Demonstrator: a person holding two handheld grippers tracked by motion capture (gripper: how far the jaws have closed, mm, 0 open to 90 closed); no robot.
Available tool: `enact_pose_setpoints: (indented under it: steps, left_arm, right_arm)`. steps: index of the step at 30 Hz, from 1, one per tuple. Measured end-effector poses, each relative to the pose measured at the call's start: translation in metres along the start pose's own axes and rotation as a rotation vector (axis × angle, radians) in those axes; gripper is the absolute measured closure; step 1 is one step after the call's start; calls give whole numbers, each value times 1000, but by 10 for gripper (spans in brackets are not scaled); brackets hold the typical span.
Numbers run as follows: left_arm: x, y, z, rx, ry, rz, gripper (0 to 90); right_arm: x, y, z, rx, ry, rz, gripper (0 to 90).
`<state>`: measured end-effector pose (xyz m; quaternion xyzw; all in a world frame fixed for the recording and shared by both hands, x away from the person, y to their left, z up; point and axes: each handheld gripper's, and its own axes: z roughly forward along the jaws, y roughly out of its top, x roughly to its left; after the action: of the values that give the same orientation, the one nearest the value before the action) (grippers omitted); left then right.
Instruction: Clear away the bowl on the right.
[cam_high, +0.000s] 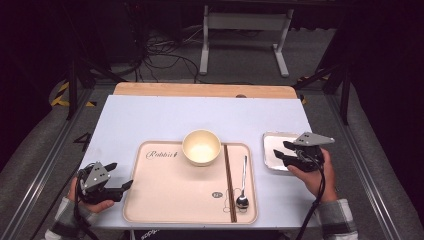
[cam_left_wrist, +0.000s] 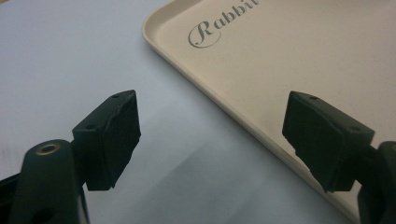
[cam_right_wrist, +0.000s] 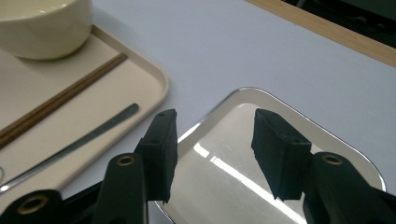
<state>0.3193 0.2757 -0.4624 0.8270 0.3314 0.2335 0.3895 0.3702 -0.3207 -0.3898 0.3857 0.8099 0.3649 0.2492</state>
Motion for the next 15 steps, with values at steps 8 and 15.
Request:
enact_pose_setpoints:
  steps: [8,15]
  left_arm:
    - [1,-2,-3,-4,5,-8,199]
    - [1,-3,-4,1,7,-8,200]
  right_arm:
    - [-26,-22,-10,27,-60,71,507]
    - [-45,-41,-10,81,-107,114,503]
